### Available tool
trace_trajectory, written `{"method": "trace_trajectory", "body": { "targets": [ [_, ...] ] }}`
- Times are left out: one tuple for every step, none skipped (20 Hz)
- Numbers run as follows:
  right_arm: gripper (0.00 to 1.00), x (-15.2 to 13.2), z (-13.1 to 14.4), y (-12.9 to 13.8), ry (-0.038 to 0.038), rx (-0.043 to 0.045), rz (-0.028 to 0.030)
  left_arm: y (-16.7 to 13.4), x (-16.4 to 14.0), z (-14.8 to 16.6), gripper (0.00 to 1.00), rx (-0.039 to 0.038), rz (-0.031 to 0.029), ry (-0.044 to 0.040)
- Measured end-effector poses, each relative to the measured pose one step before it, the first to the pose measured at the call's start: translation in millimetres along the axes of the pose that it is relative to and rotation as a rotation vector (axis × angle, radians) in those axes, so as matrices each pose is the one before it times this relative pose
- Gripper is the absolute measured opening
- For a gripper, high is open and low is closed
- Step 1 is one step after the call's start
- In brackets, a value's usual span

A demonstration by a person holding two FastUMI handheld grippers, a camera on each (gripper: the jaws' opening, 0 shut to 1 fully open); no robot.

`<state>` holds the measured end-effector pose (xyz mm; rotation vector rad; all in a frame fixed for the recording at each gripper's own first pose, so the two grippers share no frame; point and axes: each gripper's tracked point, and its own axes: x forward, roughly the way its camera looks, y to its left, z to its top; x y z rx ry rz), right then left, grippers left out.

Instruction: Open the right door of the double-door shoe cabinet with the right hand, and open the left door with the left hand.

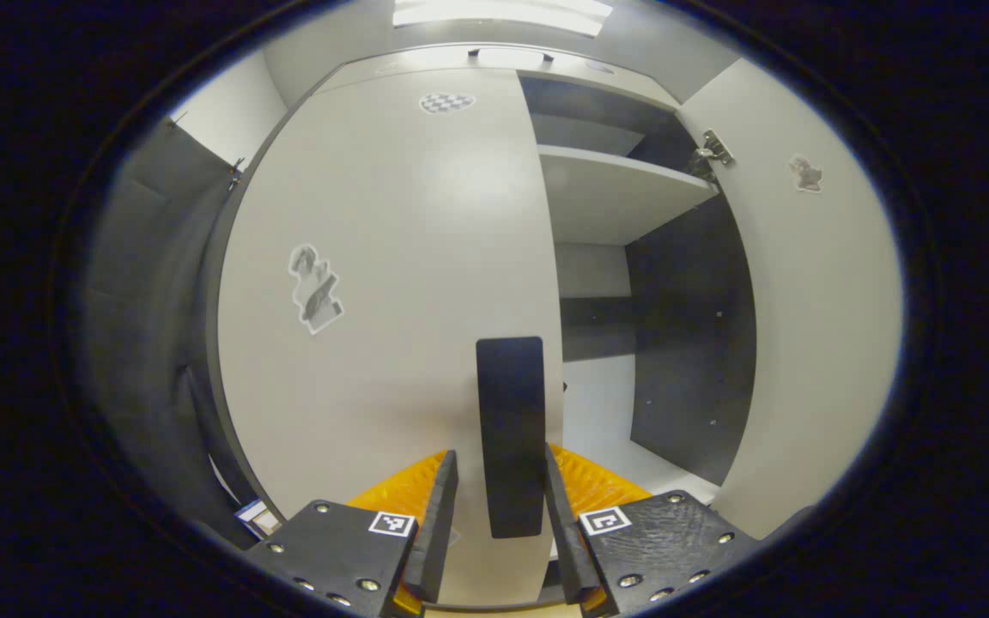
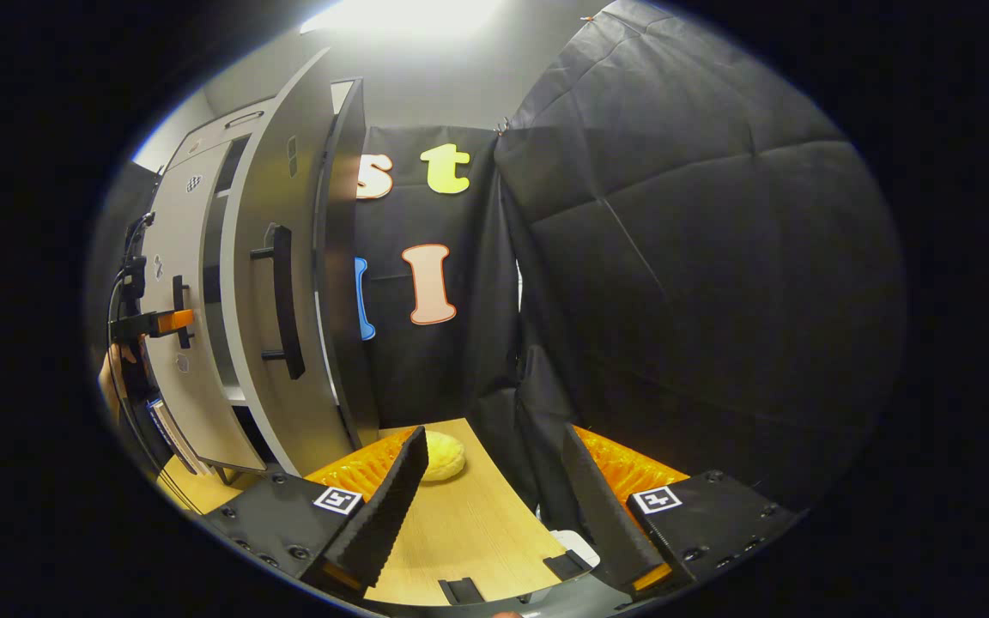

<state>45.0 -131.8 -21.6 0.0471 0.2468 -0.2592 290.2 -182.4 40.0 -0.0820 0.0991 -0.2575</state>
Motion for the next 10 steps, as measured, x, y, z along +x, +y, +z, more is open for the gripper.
{"method": "trace_trajectory", "body": {
  "targets": [
    [0.98, 0.05, 0.43, -1.61, -0.00137, -0.00337, -0.00268, -1.85, -0.79, 1.79, 0.52, -0.02506, -0.00383, -0.01048],
    [0.98, 0.06, 0.74, -0.77, -0.00082, -0.00123, 0.00053, -4.86, 0.4, 1.19, 0.42, -0.00926, -0.01636, -0.004],
    [0.98, -0.25, 0.95, 0.07, 0.00036, 0.0014, 0.00399, -0.74, -2.59, -0.82, 0.32, 0.01557, 0.00354, 0.00864],
    [0.98, -0.54, -0.94, 1.28, 0.0012, 0.0016, 0.00416, -0.71, 3.11, -0.76, 0.31, 0.01818, 0.0041, 0.00347],
    [0.98, -1.22, 0.05, 0.88, 0.00013, 0.00126, 0.00319, 0.37, 0.19, -0.26, 0.28, 0.01078, -0.00001, 0.00836],
    [0.96, -0.1, 0.41, 1.25, -0.00128, 0.0007, 0.00412, 0.06, -2.04, 1.11, 0.24, 0.00217, -0.00207, 0.00236],
    [0.99, -0.21, 0.34, 2.21, -0.00132, 0.00023, 0.00495, 0.61, -0.5, -2.06, 0.21, -0.00626, -0.0078, 0.00473],
    [0.98, 0.68, 0.11, 2.31, -0.00079, -0.00107, 0.00659, 0.85, -4.29, 0.39, 0.22, -0.01026, -0.00757, -0.00422],
    [0.98, 1.6, 0.64, 2.51, 0.00136, -0.00197, 0.00617, -0.12, -1.99, -0.44, 0.19, -0.00046, -0.01002, -0.00211],
    [1.0, 0.7, 1.07, 2.96, 0.00094, -0.00298, 0.0055, 0.77, -0.3, -0.18, 0.17, 0.00072, -0.00629, -0.00471]
  ]
}}
